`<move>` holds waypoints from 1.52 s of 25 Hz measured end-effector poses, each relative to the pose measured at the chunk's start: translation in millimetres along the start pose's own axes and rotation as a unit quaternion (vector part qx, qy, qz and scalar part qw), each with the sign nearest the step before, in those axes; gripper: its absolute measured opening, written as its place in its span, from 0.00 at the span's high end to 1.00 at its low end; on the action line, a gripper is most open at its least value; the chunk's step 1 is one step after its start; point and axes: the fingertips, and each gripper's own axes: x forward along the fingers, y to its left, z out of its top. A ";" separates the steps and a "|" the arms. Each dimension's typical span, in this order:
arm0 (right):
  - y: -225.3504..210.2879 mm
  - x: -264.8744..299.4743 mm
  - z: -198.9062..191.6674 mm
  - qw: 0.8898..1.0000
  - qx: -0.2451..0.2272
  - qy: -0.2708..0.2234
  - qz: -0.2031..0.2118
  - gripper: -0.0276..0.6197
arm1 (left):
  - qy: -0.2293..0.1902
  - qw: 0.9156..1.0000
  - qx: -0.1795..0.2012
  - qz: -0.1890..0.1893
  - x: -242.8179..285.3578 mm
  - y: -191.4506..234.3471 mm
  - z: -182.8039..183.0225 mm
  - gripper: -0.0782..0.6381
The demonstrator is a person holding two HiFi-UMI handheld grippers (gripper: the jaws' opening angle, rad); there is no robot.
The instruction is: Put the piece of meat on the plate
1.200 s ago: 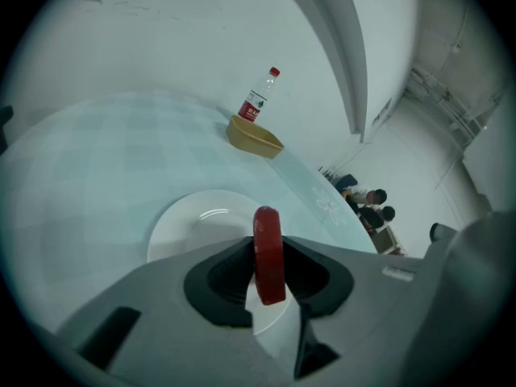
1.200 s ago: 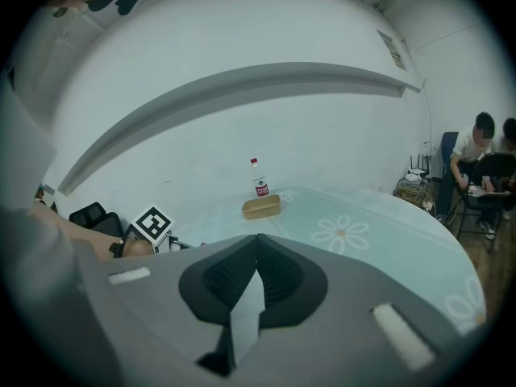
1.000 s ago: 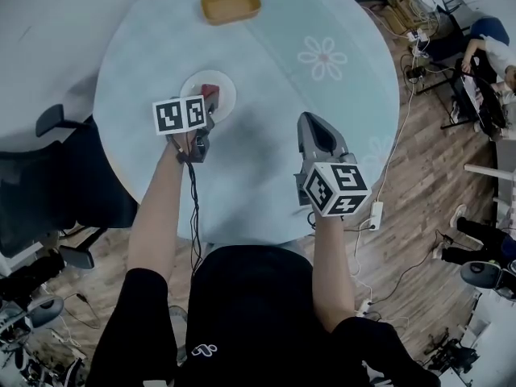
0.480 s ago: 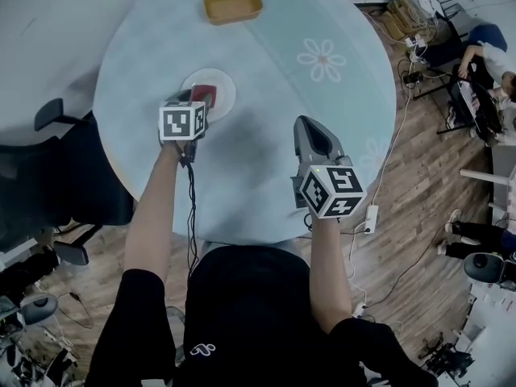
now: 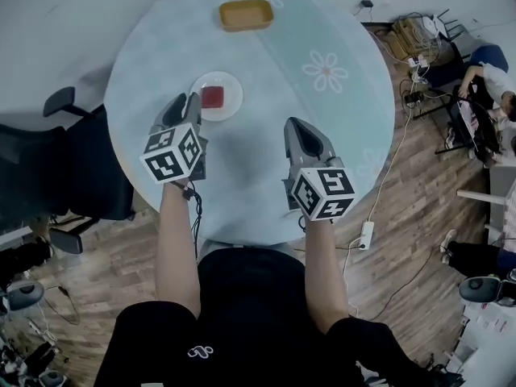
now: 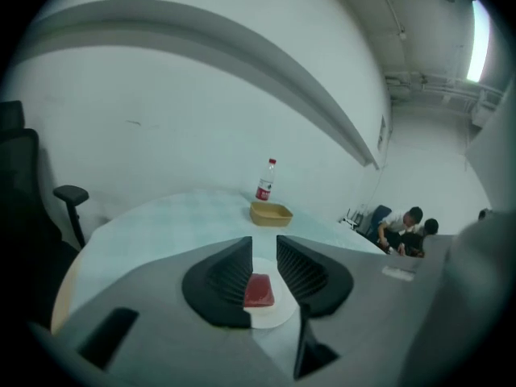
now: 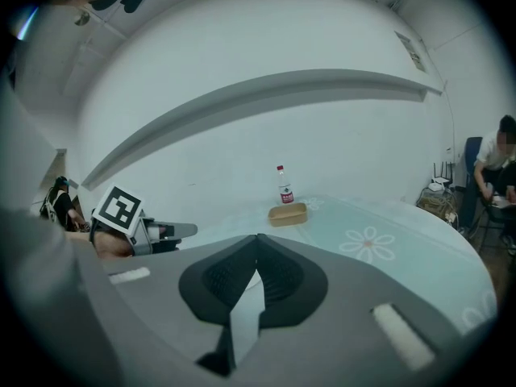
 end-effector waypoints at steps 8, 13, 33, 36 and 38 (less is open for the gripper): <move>39.7 -10.2 21.2 0.998 -0.026 -0.030 0.057 0.95 | -0.111 0.993 0.014 0.041 -94.2 -29.3 53.0 0.90; 57.4 -23.6 48.0 0.994 -0.044 -0.061 0.082 0.95 | -0.146 0.987 0.060 0.034 -129.7 -69.9 74.0 0.90; 74.1 -47.5 68.7 0.987 -0.080 -0.086 0.111 0.95 | -0.173 0.977 0.087 0.084 -173.9 -93.3 69.3 0.90; 71.2 -47.4 67.1 0.987 -0.078 -0.086 0.109 0.95 | -0.169 0.979 0.086 0.077 -170.8 -95.2 66.1 0.90; 69.3 -46.1 66.6 0.987 -0.077 -0.085 0.109 0.95 | -0.166 0.980 0.084 0.072 -167.6 -96.0 64.2 0.90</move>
